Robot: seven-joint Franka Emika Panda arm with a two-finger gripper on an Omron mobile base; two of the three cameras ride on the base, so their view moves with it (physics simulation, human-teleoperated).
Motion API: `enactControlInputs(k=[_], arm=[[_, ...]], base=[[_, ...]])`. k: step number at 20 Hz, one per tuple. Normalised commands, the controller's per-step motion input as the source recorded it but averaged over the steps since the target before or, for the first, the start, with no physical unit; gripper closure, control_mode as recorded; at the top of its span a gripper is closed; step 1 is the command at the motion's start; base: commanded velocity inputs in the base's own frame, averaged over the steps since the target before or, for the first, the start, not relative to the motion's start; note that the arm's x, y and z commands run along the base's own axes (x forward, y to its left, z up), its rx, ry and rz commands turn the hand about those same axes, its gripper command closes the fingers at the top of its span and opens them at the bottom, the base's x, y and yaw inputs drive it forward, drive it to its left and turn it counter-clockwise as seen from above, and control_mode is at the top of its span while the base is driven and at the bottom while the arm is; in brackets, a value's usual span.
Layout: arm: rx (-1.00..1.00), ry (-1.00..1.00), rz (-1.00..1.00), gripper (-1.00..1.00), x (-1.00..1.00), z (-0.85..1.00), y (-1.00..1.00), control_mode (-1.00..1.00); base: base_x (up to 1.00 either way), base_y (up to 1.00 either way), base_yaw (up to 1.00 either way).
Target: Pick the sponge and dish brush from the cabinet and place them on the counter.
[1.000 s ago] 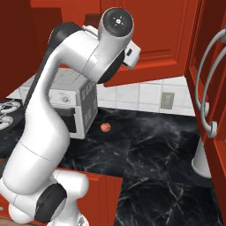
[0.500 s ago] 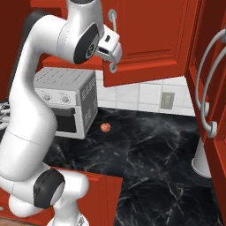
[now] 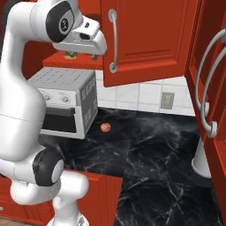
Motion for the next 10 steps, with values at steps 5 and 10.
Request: enactControlInputs(k=[5,10], arm=[[-0.22,0.13,0.0,-1.0,0.07,-0.1,0.28,-1.0],[-0.18,-0.01,0.02,-1.0,0.22,-0.37,0.02,-1.0]], base=[[0.0,0.0,0.0],[0.0,0.0,0.0]])
